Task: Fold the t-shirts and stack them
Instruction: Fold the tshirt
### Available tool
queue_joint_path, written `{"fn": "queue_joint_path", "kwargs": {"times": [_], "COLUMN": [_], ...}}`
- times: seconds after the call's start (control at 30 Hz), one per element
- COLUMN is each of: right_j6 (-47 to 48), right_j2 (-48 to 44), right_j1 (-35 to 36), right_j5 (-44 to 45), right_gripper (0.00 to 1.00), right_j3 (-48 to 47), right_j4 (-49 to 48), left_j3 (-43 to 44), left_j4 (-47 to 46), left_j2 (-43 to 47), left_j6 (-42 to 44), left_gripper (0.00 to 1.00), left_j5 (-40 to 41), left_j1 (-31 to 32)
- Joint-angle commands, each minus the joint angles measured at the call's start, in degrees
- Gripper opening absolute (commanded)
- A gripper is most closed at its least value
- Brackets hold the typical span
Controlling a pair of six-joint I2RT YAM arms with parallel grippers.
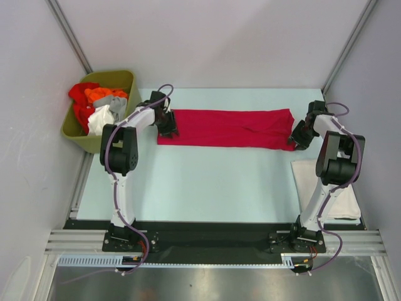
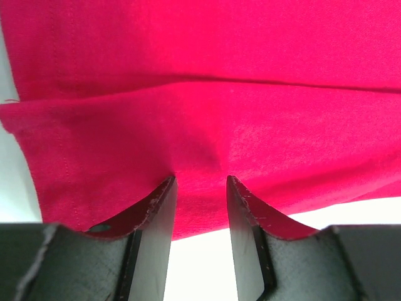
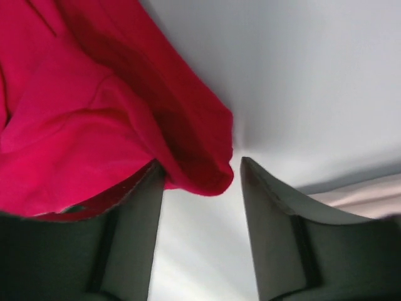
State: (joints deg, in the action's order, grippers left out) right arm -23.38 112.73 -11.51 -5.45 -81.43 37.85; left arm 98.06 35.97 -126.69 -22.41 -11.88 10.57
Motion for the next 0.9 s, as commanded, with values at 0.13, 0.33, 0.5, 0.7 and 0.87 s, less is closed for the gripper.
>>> {"fn": "queue_joint_path", "kwargs": {"times": [0.13,0.33,0.5,0.7,0.87], "right_j6": [2.54,5.35,6.85,7.82,2.21], "right_j2": [0.65,1.00,0.13,-3.13,-0.50], "right_j1": [-0.53,-0.53,-0.53,0.17,2.63], "right_j5": [8.33,15.03,16.08,13.83,3.98], "right_gripper": [0.01,0.00,0.41,0.69,0.69], "right_j3": [-1.01,0.22,-4.77,-11.55,-17.88], "right_j4": [1.96,3.82,6.70,9.00,5.14], "left_j3": [2.05,1.96,1.00,-4.36,-6.39], "left_j4": [2.09,2.53,2.88,2.18,0.60], "left_j2": [-2.06,-2.07,1.61,8.03,11.03], "left_j6": [2.20,2.81,2.81,2.82,1.85], "left_gripper": [0.44,0.43,0.43,0.43,0.43], "left_j5": [1.60,1.86,1.42,-0.33,-3.84], "left_j1": [-2.13,-2.39,-2.22,-0.73,0.86]}}
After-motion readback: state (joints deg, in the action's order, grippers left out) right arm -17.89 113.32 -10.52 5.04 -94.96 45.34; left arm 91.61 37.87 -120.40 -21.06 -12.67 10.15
